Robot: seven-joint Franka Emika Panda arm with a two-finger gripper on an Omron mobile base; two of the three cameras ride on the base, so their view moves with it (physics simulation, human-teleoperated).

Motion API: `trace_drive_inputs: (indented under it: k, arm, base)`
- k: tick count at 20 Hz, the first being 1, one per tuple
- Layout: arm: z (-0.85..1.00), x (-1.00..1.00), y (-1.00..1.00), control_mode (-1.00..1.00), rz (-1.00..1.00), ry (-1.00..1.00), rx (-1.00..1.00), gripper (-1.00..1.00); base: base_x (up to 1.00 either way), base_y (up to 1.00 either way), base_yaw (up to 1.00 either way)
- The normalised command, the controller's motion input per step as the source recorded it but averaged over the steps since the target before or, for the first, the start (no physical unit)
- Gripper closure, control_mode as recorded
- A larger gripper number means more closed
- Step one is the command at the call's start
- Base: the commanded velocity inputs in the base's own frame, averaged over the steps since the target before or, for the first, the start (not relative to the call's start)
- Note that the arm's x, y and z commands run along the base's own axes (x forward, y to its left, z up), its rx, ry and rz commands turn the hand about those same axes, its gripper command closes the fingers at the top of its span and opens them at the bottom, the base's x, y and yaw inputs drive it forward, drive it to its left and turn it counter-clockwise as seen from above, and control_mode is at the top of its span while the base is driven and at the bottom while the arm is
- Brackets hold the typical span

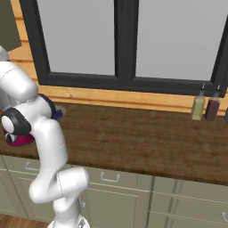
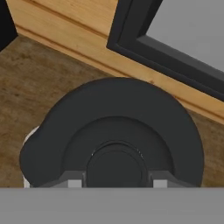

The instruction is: Close the lid blender by securely placing the lid on top.

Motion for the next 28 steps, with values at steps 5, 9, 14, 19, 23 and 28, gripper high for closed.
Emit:
trace_drive_inputs:
  k: [5,9,14,19,23,28]
  arm:
    - [-0.05,0.06,-0.2,-1.0,0.0,0.02,0.01,1.0]
    - [-0.16,0.0,-0.12,-1.0,0.02,0.03,0.02,1.0]
    - [0.26,0.0,0.0,-1.0,0.0,0.22,0.08,1.0]
    - [0.23,0.0,0.0,-1.0,0.0,0.26,0.11,1.0]
    - [0.0,0.0,0.01,-1.0,-0.03,0.1,0.03,1.0]
    - [-0.03,-0.05,0.02,-1.0,-0.09,0.03,0.0,1.0]
  base:
    - [0.0,0.0,0.0]
    - [0.0,0.0,0.0]
    - [0.0,0.0,0.0]
    - [0.0,0.0,0.0]
    - [0.0,0.0,0.0]
    - [0.0,0.0,0.0]
